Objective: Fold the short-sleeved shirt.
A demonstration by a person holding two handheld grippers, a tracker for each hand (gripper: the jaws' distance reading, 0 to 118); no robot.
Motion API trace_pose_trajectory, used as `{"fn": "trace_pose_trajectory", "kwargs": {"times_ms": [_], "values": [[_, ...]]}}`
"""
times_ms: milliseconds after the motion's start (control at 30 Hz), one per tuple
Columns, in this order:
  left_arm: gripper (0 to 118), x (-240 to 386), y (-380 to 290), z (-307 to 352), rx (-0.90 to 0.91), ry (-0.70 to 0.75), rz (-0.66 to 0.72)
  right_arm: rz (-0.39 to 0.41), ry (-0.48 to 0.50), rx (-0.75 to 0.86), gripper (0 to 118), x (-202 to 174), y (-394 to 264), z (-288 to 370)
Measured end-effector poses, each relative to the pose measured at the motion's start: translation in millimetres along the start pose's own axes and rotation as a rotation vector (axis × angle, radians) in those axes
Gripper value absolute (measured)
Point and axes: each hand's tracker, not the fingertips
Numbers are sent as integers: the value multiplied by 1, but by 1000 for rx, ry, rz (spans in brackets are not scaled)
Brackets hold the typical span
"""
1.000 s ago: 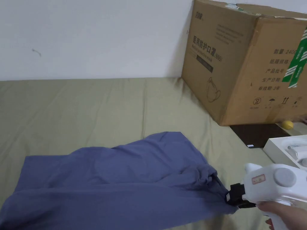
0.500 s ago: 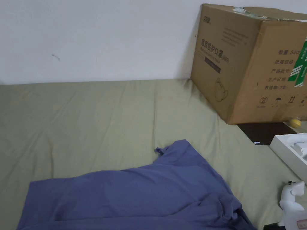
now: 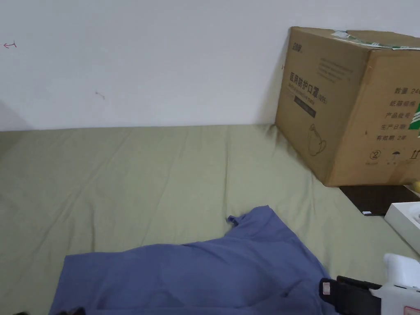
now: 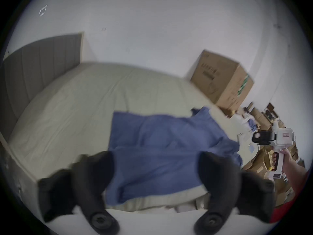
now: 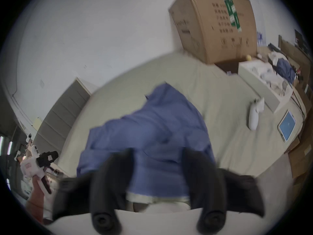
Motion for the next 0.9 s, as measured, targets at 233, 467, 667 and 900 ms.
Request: {"fn": "trace_pose_trajectory", "kwargs": {"times_ms": [233, 467, 667, 900], "values": [[0, 45, 8, -3, 91, 27, -125, 101, 205, 167, 1, -56, -1, 9], [0, -22, 107, -102, -228, 162, -23, 136, 233, 155, 1, -65, 34, -14], [22, -89, 114, -225, -462, 116, -34, 186, 174, 61, 1, -60, 35, -62], [114, -112, 83, -290, -528, 159, -27, 246, 159, -47, 1, -59, 29, -105]]}}
